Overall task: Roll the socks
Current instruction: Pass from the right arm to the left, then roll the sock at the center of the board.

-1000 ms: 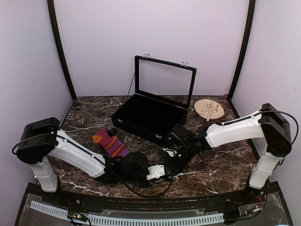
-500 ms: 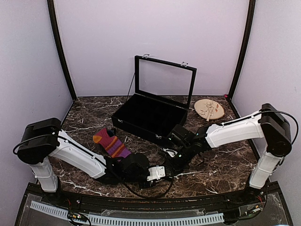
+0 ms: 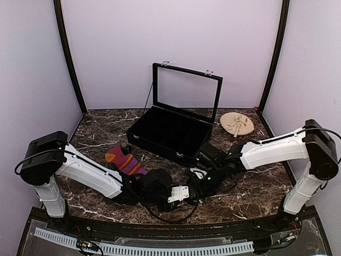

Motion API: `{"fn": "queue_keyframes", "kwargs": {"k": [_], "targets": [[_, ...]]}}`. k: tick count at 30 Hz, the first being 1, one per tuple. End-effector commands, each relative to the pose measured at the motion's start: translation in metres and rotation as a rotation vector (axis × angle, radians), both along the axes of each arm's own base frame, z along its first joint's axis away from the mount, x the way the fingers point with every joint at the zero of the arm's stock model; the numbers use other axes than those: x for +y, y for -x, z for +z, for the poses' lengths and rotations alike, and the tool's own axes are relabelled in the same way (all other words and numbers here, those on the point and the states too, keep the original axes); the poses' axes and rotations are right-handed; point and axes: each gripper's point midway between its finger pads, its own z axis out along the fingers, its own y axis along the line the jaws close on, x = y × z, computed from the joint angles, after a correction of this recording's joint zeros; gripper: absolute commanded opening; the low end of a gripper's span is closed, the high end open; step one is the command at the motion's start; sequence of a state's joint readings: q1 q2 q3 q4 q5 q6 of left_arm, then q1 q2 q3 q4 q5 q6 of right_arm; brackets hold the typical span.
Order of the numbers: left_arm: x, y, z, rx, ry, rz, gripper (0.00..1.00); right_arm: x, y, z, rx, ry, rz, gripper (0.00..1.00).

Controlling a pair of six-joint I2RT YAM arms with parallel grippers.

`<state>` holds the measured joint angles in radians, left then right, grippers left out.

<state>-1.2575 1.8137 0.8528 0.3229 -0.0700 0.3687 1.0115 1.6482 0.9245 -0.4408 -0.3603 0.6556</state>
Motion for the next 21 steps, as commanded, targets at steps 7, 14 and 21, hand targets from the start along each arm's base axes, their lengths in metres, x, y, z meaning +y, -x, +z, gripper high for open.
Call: {"fn": "queue_keyframes", "kwargs": {"k": [7,14,21], "targets": [[0.004,0.004,-0.001,0.096,-0.046,0.022,0.00,-0.019,0.005,0.006,-0.095,-0.007,-0.048,0.47],[0.003,0.005,0.003,0.136,-0.053,0.019,0.00,-0.042,-0.005,0.007,-0.240,0.033,-0.100,0.50],[0.006,0.001,0.004,0.210,-0.060,0.015,0.00,-0.060,-0.029,0.033,-0.537,0.029,-0.193,0.52]]}}
